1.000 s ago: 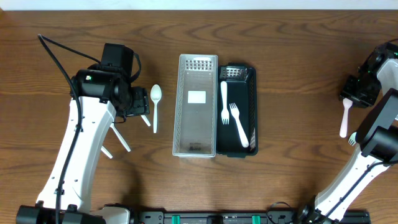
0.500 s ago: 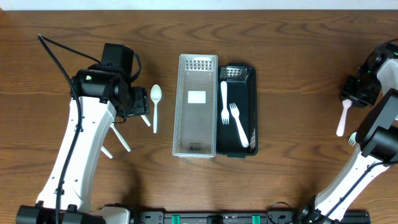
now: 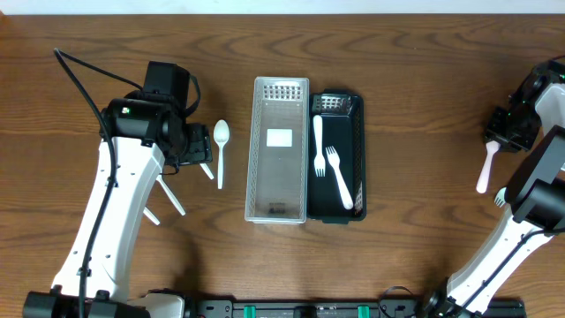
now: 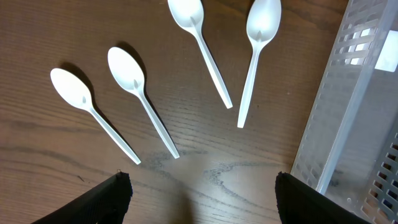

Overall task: Pack container
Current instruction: 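Carry the spoon with the right gripper into the black basket and release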

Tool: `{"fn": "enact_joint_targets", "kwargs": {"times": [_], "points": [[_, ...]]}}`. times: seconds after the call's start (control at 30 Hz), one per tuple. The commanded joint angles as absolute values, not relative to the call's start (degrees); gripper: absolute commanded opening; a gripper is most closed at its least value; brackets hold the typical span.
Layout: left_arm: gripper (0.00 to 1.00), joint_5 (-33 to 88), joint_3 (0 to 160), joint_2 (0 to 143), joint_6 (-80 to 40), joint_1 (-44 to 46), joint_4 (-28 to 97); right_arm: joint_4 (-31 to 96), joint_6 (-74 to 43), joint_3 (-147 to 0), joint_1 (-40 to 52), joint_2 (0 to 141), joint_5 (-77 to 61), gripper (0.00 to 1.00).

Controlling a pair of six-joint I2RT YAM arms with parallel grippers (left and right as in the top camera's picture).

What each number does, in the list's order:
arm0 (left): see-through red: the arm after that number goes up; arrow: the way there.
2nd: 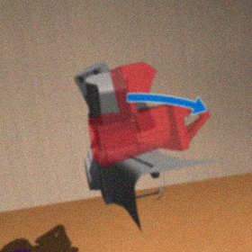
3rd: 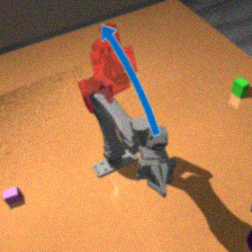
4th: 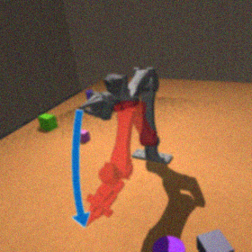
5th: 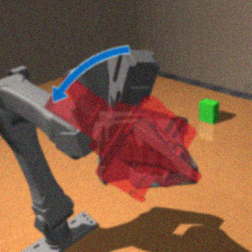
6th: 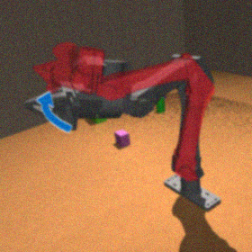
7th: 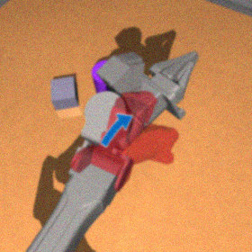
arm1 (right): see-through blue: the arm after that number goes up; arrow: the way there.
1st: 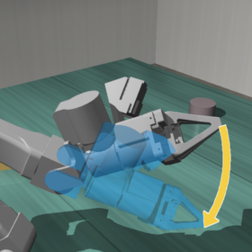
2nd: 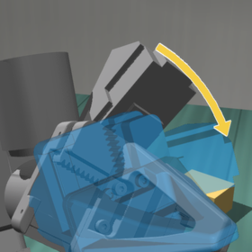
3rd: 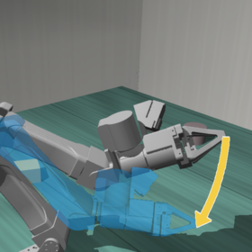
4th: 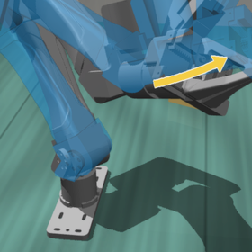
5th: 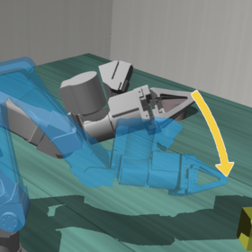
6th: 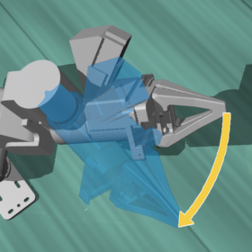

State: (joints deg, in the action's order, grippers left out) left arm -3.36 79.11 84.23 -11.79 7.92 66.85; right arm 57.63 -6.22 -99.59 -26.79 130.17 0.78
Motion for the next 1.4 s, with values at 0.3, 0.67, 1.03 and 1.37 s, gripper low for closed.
{"fn": "enact_joint_targets", "kwargs": {"times": [0.3, 0.67, 1.03, 1.37], "points": [[0.77, -3.4, 79.9, 84.7, -11.5, 7.7, 67.0, 61.4, -9.3, -97.9, -13.6, 112.7, -2.2, 0.01], [0.77, -3.4, 79.9, 84.7, -11.5, 7.7, 67.0, 66.2, -21.5, -97.9, 12.3, 100.4, -2.2, 0.01], [0.77, -3.4, 79.9, 84.7, -11.5, 7.7, 67.0, 65.3, -28.5, -97.6, 24.9, 110.1, -1.4, 0.01], [0.77, -3.4, 79.9, 84.7, -11.5, 7.7, 67.1, 64.4, -28.6, -97.6, 25.9, 119.3, -1.3, 0.28]]}}
